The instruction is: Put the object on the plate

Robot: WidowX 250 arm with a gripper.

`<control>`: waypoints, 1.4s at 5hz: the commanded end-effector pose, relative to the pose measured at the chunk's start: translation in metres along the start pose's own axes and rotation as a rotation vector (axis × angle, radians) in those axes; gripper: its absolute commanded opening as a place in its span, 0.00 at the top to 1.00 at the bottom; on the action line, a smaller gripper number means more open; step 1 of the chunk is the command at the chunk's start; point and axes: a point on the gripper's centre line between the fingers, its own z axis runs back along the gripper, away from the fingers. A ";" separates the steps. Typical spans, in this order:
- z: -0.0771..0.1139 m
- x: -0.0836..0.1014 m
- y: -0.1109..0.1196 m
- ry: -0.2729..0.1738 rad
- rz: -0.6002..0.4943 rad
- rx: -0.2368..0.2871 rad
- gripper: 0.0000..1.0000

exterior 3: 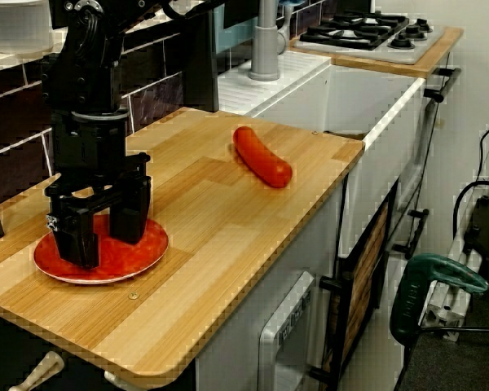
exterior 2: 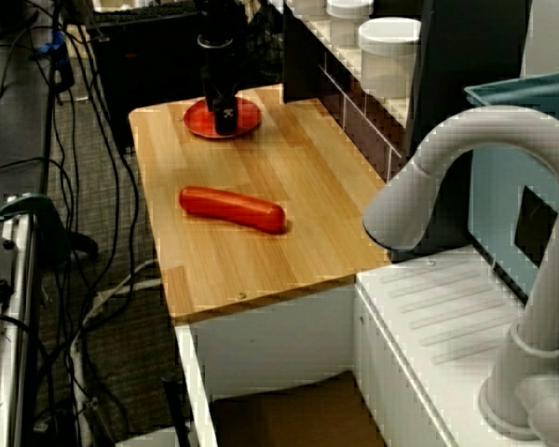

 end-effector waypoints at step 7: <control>0.085 -0.024 -0.108 -0.157 -0.301 -0.064 0.00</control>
